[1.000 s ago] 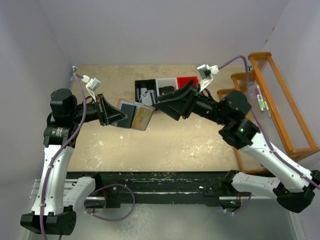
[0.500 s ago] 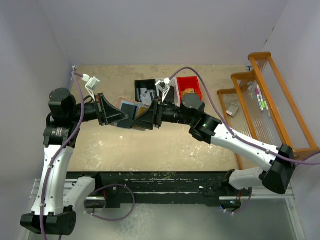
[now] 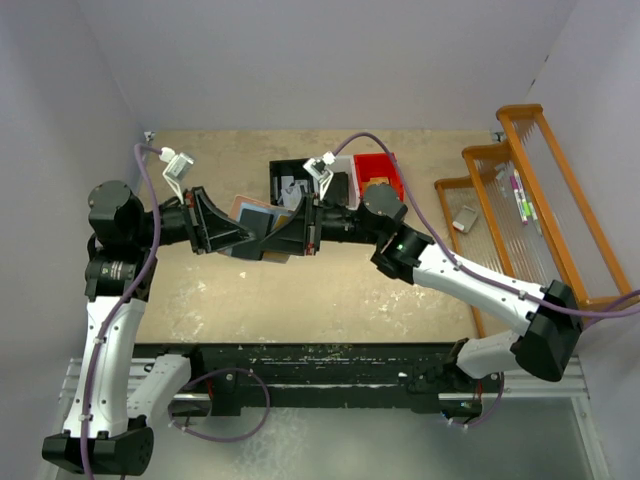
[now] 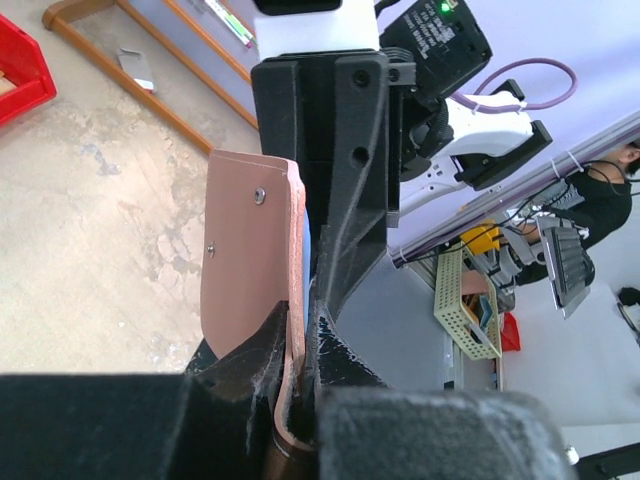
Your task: Take the credit cards out of the card holder
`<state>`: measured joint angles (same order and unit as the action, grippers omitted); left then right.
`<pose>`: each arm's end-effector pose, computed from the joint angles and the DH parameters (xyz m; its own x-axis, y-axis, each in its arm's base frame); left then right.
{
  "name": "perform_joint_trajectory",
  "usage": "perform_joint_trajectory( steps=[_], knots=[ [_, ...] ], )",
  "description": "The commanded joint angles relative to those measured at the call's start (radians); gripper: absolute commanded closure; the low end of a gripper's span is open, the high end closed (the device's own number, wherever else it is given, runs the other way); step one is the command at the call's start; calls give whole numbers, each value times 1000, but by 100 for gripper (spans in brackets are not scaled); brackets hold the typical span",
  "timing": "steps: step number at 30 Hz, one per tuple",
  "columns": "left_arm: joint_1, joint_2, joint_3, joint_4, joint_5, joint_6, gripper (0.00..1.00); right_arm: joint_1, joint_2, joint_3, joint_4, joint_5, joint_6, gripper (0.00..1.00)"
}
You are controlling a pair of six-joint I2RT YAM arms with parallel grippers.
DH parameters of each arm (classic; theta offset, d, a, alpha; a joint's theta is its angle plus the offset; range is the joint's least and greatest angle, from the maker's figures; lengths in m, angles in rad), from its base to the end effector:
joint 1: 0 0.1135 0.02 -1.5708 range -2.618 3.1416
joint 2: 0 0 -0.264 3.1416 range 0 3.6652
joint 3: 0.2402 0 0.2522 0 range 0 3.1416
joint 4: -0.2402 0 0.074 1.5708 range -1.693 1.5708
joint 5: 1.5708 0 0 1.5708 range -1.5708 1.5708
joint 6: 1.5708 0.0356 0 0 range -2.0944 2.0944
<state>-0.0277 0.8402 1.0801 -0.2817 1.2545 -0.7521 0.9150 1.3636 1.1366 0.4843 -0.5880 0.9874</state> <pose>0.1515 -0.0380 0.4230 -0.6849 -0.1936 -0.7025 0.6709 0.2086 -0.7116 0.1783 0.2641 0.4016 -0.7379 0.1797 -0.6505 -0.6730 -0.1230 0.7294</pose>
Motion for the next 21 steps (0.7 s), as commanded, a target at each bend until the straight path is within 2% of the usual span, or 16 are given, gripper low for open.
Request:
perform_joint_trajectory(
  steps=[1, 5, 14, 16, 18, 20, 21],
  knots=[
    [-6, -22, -8, 93, 104, -63, 90, 4, 7, 9, 192, -32, 69, 86],
    [-6, -24, -8, 106, 122, -77, 82, 2, -5, -15, 239, -40, 83, 99],
    [-6, -39, -50, 239, 156, -198, 80, 0, -21, -52, 283, -61, 91, 100],
    [-6, -41, -48, 240, 155, -198, 82, -1, -28, -61, 285, -59, 89, 100],
    [-6, -41, -44, 241, 154, -196, 93, -2, -35, -69, 277, -58, 84, 100],
    [-6, -42, -42, 239, 152, -194, 99, -6, -46, -81, 272, -56, 83, 88],
    [-6, -44, -42, 236, 152, -193, 100, -9, -53, -86, 272, -55, 84, 79]
  ],
)
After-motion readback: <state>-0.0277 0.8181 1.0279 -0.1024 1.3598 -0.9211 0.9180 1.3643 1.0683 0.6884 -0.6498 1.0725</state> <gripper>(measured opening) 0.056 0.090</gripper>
